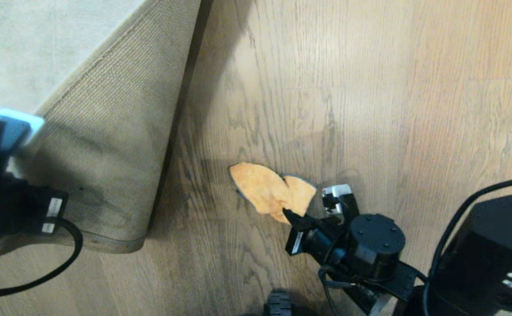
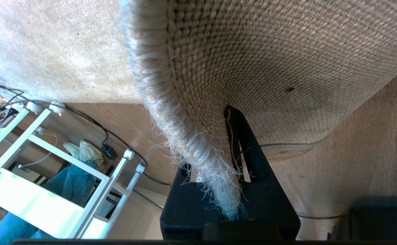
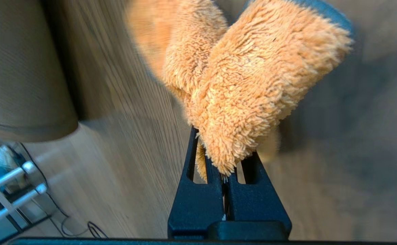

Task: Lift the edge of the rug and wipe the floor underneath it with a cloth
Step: Wipe the floor under the carpet with a rag

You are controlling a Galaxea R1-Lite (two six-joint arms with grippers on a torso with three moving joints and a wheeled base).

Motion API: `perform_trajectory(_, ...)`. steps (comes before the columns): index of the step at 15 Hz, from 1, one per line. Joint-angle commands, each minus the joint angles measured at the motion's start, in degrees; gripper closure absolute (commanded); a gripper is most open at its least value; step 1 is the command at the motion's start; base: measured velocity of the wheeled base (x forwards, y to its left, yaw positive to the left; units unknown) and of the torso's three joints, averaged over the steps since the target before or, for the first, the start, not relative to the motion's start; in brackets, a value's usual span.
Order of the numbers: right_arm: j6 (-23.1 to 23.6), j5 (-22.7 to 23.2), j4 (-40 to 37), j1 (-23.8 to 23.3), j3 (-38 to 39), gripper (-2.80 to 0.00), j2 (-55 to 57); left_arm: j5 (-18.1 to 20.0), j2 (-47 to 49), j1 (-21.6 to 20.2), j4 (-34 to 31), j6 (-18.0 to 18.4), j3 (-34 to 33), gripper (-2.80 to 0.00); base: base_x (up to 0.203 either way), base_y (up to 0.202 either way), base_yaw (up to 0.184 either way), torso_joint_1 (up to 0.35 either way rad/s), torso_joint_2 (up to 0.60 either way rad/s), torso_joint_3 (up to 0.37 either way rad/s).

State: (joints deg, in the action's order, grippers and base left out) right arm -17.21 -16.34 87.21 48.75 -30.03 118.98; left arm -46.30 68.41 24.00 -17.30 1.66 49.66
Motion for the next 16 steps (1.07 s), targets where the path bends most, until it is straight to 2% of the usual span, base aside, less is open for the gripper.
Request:
perform_trajectory(1, 0.5, 0.0, 2.4, -0.2, 3.8, 0.00, -6.9, -0.3, 0.1, 0.0, -0.1, 0.0, 0.1, 0.00, 0.000, 0.000, 0.000, 0.000, 0.00, 0.000)
perform_trajectory(7, 1.7, -0.2, 2.3, -0.2, 11.1, 0.00, -12.2, -0.4, 0.1, 0.0, -0.1, 0.1, 0.1, 0.00, 0.000, 0.000, 0.000, 0.000, 0.00, 0.000)
perform_trajectory(11, 2.1, -0.5, 2.3, -0.6, 19.3, 0.00, -17.1, -0.4, 0.0, 0.1, -0.1, 0.1, 0.1, 0.00, 0.000, 0.000, 0.000, 0.000, 0.00, 0.000)
perform_trajectory(16, 2.4, -0.7, 2.3, -4.9, 24.0, 0.00, -22.4, -0.4, 0.0, 0.1, -0.1, 0.1, 0.1, 0.00, 0.000, 0.000, 0.000, 0.000, 0.00, 0.000)
